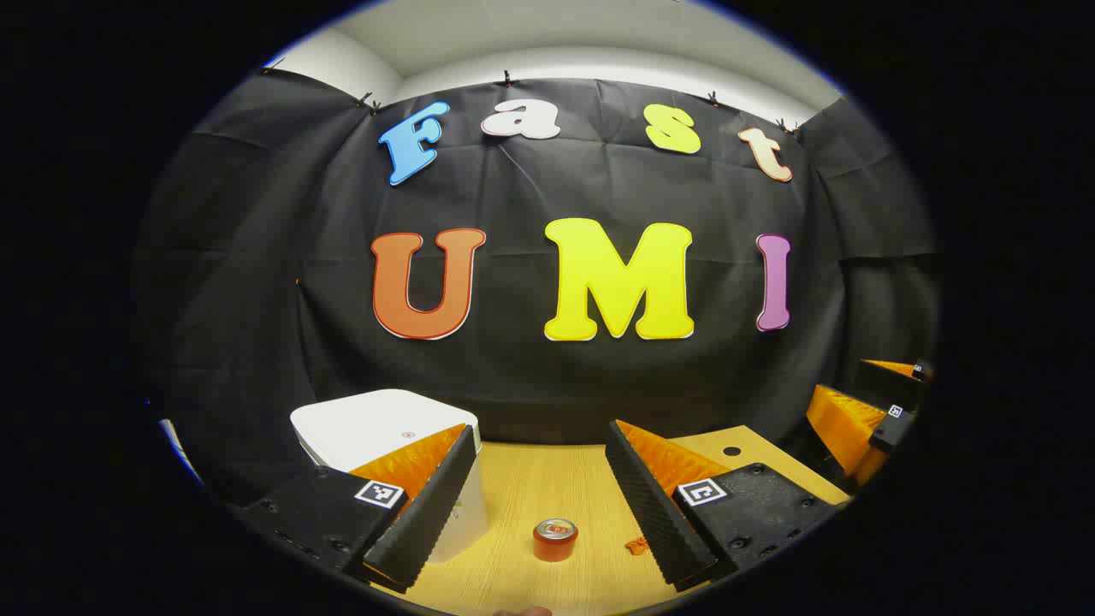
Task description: Press the lid of the desktop garbage bin to open it, pick up the crumpled paper on the desktop and throw it into the bin, then pick up the pop can on the desktop and drop it into the bin, and finally close the garbage bin lid.
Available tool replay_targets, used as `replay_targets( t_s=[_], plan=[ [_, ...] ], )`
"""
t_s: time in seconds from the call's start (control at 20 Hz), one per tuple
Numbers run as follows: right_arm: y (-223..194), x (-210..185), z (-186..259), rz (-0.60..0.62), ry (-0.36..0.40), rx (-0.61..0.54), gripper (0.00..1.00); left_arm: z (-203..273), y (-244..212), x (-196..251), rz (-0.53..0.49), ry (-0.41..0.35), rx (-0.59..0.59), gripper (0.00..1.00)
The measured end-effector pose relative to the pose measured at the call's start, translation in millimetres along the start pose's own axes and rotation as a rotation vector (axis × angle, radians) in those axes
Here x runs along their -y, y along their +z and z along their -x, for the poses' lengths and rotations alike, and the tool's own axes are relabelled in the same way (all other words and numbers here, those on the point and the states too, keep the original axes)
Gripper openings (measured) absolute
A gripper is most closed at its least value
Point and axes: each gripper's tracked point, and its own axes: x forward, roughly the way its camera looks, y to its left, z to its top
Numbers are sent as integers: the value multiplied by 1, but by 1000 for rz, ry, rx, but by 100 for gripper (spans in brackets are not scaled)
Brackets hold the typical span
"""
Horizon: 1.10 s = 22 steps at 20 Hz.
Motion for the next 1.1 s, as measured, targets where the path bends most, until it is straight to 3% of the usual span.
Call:
replay_targets(
  t_s=[0.8,0.9,0.95,1.1],
  plan=[
    [-1,3,-15,27,-72,6,95,-17,-2,9,-10,-76,-13,99],
    [-1,5,-15,29,-77,4,95,-18,-2,9,-12,-78,-16,92],
    [-1,5,-15,29,-80,3,95,-19,-2,9,-16,-81,-16,82],
    [-1,6,-18,25,-87,0,94,-22,-1,6,-30,-77,-21,76]
  ],
)
